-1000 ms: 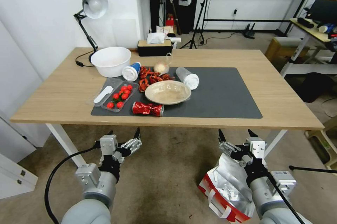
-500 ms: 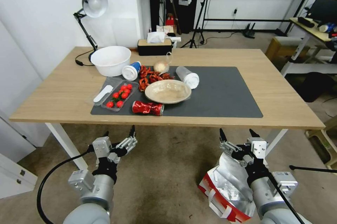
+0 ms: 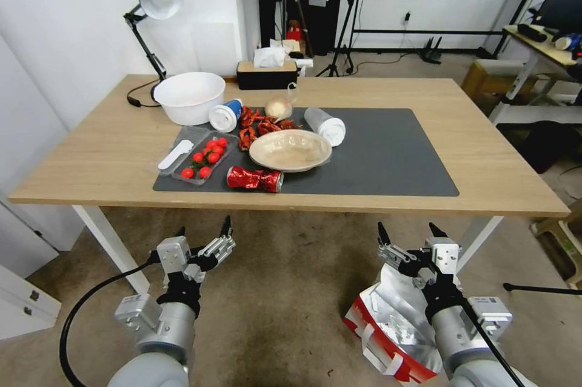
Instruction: Pick up the food delivery bag from the floor and place it on the table.
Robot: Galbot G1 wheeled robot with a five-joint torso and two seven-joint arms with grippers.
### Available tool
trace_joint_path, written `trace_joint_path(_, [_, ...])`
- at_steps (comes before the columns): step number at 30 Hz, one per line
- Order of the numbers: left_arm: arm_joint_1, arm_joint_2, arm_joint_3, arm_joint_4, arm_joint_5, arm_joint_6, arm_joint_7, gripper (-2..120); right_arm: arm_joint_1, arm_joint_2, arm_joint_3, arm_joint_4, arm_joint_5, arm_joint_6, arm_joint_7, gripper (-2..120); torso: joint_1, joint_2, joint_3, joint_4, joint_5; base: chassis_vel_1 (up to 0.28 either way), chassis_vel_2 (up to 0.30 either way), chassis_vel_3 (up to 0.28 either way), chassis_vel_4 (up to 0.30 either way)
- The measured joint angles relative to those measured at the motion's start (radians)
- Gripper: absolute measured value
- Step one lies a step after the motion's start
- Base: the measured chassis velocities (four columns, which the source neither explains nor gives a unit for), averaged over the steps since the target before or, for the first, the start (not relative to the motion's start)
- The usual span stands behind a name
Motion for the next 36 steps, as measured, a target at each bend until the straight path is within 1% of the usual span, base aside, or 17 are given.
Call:
trace_joint_path(1, [0.0,0.0,0.0,0.0,0.0,0.0,0.0,100,0.0,0.0,0.0,0.0,0.0,0.0,0.0,100,0.0,0.0,0.0,0.0,0.0,0.0,0.0,0.0,0.0])
trace_joint_path(5, [0.003,-0.002,0.0,-0.002,0.008,0.0,0.003,100,-0.001,-0.002,-0.001,-0.003,0.006,0.006,-0.005,100,-0.013,-0.03,-0.017,0.0,0.0,0.0,0.0,0.0,0.0])
trace_joint_path(10, [0.006,0.001,-0.001,-0.005,0.01,0.0,0.004,100,-0.002,0.002,0.0,-0.002,0.006,0.007,-0.004,100,-0.021,-0.046,-0.026,0.0,0.0001,0.0,0.0,0.0,0.0])
trace_joint_path(21, [0.009,0.001,-0.001,-0.006,0.01,0.0,0.005,100,-0.014,0.009,0.001,-0.002,0.001,0.019,-0.006,100,-0.045,-0.105,-0.06,0.0,0.0,0.0,0.0,0.0,0.0])
trace_joint_path(26, [0.008,0.003,0.0,-0.005,0.011,0.0,0.005,100,-0.017,0.01,0.003,-0.002,0.001,0.024,-0.007,100,-0.052,-0.122,-0.07,0.0,0.0,0.0,0.0,0.0,0.0])
trace_joint_path(29, [0.008,0.003,0.002,-0.002,0.011,0.0,0.007,100,-0.019,0.011,0.005,-0.002,0.0,0.028,-0.009,100,-0.06,-0.141,-0.081,0.0,0.0,0.0,0.0,0.0,0.0])
trace_joint_path(36, [0.0,0.003,0.004,0.014,0.011,-0.002,0.013,100,-0.02,0.015,0.006,-0.01,-0.003,0.031,-0.011,100,-0.073,-0.17,-0.097,0.0,0.0,0.0,0.0,0.0,0.0])
